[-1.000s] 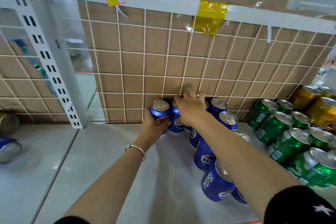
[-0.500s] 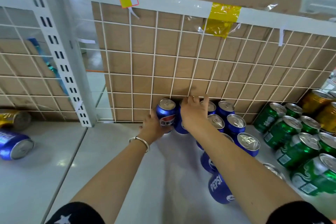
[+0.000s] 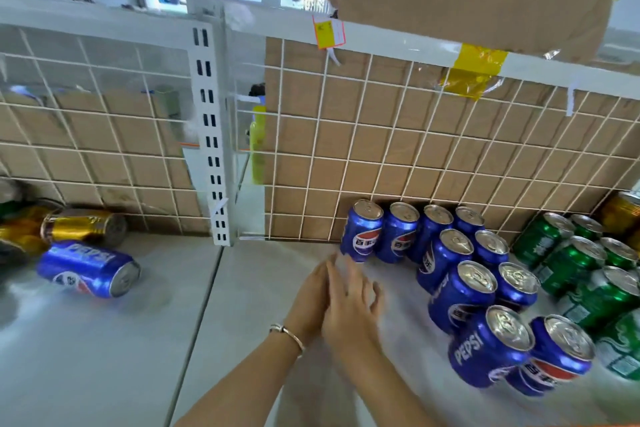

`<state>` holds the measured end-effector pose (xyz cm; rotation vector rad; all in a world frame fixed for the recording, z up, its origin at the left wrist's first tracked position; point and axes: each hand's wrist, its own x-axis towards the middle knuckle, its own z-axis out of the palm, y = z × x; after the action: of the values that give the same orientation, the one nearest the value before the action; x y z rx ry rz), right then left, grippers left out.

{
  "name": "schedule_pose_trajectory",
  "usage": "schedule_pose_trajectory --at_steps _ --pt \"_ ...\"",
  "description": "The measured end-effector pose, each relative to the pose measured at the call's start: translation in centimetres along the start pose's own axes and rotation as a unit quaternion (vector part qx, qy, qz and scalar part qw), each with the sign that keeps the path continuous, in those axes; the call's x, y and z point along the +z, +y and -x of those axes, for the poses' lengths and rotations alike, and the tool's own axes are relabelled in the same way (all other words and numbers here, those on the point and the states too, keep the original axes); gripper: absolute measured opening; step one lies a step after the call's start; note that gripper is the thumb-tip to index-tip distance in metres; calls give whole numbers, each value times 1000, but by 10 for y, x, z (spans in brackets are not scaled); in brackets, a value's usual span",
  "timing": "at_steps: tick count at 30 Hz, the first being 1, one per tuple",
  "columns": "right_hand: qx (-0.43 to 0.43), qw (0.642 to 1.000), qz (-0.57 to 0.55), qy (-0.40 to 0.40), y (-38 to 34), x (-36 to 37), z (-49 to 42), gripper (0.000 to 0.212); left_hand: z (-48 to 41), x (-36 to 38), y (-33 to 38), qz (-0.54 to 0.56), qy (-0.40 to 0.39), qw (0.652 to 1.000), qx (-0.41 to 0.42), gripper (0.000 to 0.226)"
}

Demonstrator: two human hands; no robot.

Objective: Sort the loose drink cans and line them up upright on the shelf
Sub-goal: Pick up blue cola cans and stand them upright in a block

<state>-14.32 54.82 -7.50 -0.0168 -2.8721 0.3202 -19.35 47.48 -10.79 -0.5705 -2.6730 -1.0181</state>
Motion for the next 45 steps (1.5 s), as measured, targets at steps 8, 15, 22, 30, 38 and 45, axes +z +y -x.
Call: schedule_pose_trajectory --at_steps 8,15,22,30,38,45 --pt "45 990 -17 -136 -30 -11 61 62 80 -42 -16 -12 -104 992 67 35" --pt "-73 990 -4 -120 -66 -3 105 57 161 -73 -11 -138 -99 985 -26 45" --pt "-38 985 22 -169 -88 -2 129 55 229 -94 1 -234 -137 956 -115 61" --pt "-68 978 -52 -191 -142 -2 134 56 252 -152 -3 -170 -143 963 -153 66" --pt "-62 972 -186 -133 -243 -22 54 55 217 -268 -41 21 -7 989 -144 55" --pt "-92 978 -78 -172 -328 34 3 67 203 -373 -160 -22 95 960 -262 44"
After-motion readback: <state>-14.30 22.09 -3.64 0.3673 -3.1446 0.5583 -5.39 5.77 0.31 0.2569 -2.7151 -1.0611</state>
